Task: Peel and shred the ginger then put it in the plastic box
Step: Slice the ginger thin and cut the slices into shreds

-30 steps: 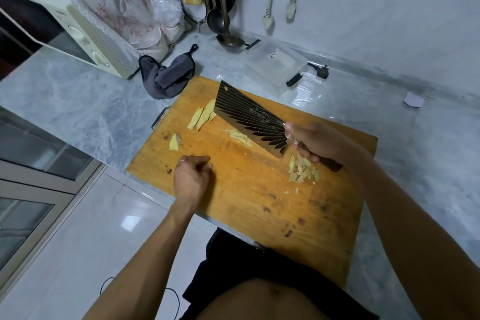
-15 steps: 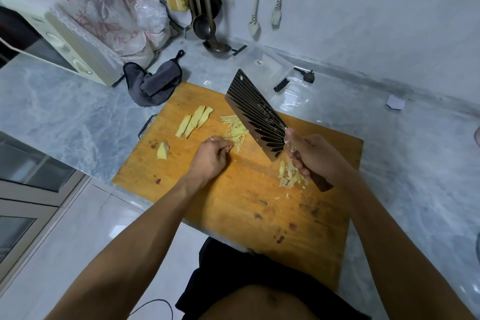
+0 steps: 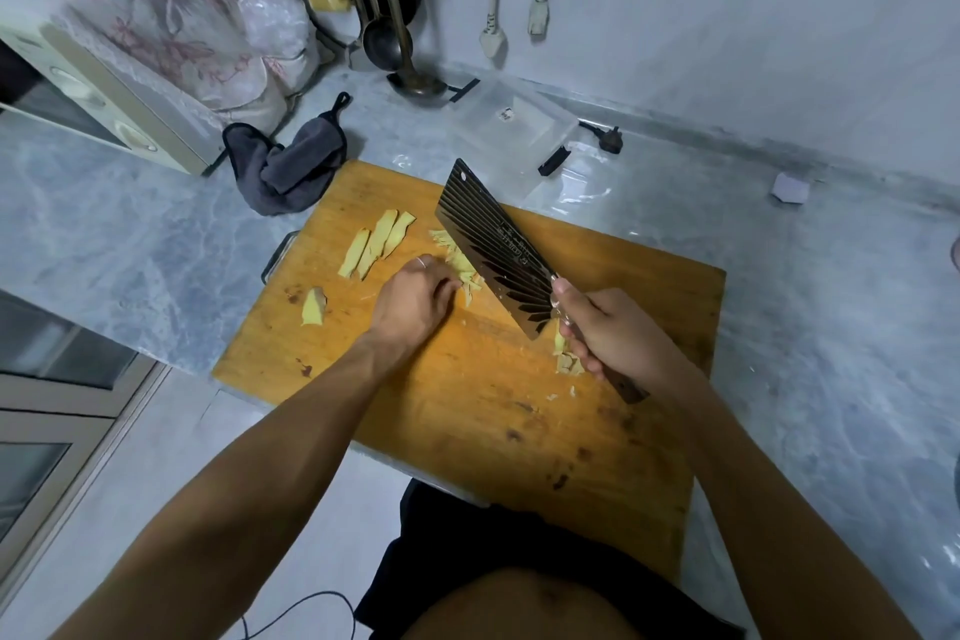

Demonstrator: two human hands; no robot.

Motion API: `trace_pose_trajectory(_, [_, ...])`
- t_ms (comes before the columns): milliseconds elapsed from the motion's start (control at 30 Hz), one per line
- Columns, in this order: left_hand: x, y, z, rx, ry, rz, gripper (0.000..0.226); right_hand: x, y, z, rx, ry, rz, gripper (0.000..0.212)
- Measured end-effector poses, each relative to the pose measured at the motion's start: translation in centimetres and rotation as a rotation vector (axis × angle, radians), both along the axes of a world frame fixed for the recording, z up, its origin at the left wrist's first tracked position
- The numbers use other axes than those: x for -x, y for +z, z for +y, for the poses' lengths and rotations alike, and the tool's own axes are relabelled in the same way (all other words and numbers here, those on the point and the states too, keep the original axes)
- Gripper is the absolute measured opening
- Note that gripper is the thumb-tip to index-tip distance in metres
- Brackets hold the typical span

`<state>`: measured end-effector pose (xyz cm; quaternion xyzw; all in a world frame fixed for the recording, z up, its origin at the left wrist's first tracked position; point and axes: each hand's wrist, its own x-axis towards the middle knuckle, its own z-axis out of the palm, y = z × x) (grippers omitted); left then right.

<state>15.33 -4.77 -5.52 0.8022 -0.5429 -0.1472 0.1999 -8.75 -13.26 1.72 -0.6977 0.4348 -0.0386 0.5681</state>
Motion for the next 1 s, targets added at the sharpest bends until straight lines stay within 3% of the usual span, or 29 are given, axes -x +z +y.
trace_pose_trajectory(233, [-0.3,0.5,0.5,0.111,-0.001,-0.019,0.024,0.0,0.0,-0.5,0.020,-0.010,-0.009,0.063])
trace_pose_trajectory(500, [-0.4,1.6,-0.4,0.117,0.069,0.104,0.026,-0.7,0.0,0.2,0.031,-0.034,-0.012,0.063])
trace_pose_trajectory(667, [-0.3,1.3,-0.5,0.151,0.135,0.156,0.016,-1.2,0.7,0.9,0.041,-0.039,-0.022,0.064])
trace_pose_trajectory(800, [0.5,1.9,-0.4,0.129,0.199,0.214,0.027,-1.5,1.1,1.4,0.041,-0.039,-0.030,0.062])
trace_pose_trajectory(1001, [2.6,2.1,1.0,0.208,0.034,-0.051,0.047,-2.3,1.4,2.2,-0.076,-0.135,-0.083,0.063])
